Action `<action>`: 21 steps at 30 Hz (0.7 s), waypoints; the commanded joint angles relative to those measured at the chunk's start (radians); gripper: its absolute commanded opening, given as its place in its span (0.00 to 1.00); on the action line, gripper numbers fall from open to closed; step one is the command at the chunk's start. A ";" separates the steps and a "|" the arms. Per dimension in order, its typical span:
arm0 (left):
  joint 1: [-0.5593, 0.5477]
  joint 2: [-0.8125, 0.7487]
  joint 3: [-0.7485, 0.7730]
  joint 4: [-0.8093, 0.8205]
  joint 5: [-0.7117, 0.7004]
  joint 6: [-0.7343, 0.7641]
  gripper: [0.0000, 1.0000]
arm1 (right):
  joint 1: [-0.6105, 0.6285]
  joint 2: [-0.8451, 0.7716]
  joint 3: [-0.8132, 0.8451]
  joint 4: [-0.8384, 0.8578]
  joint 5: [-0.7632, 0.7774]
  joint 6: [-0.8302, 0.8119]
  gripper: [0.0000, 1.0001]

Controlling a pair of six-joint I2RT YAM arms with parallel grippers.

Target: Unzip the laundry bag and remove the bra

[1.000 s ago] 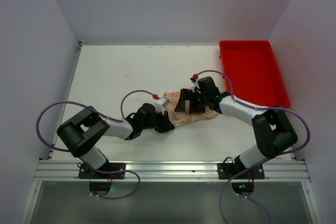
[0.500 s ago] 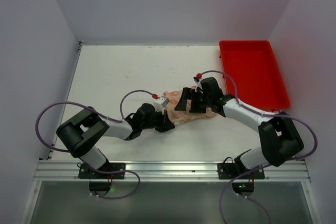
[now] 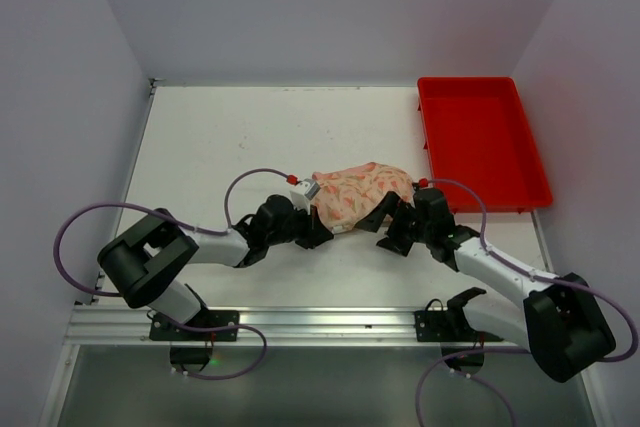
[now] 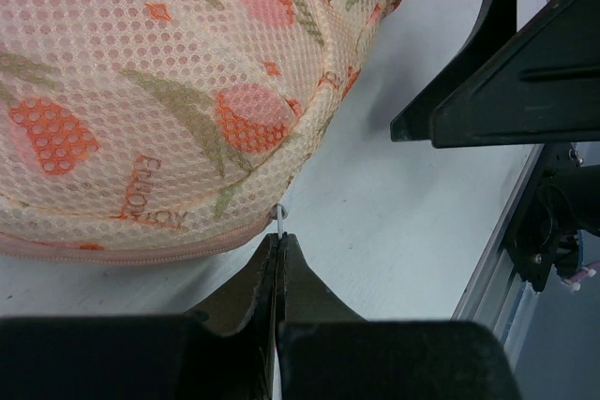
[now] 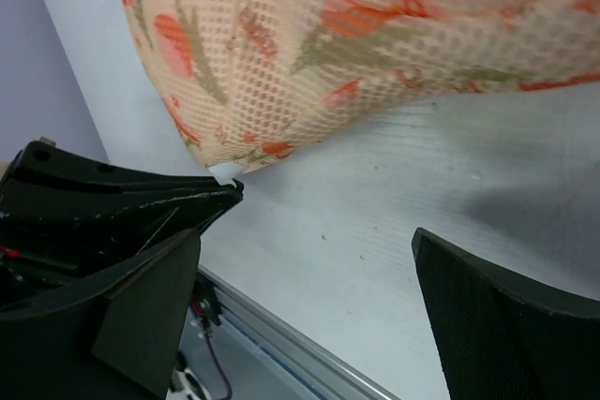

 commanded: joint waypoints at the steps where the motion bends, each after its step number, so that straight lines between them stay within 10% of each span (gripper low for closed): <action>1: -0.004 -0.023 0.031 0.032 0.006 -0.014 0.00 | 0.003 0.008 -0.039 0.201 0.022 0.188 0.95; 14: -0.007 -0.061 0.021 0.013 0.003 -0.019 0.00 | 0.022 0.322 -0.012 0.495 0.015 0.343 0.88; 21: -0.004 -0.124 -0.009 -0.043 -0.054 0.001 0.00 | 0.023 0.361 0.003 0.537 -0.022 0.325 0.13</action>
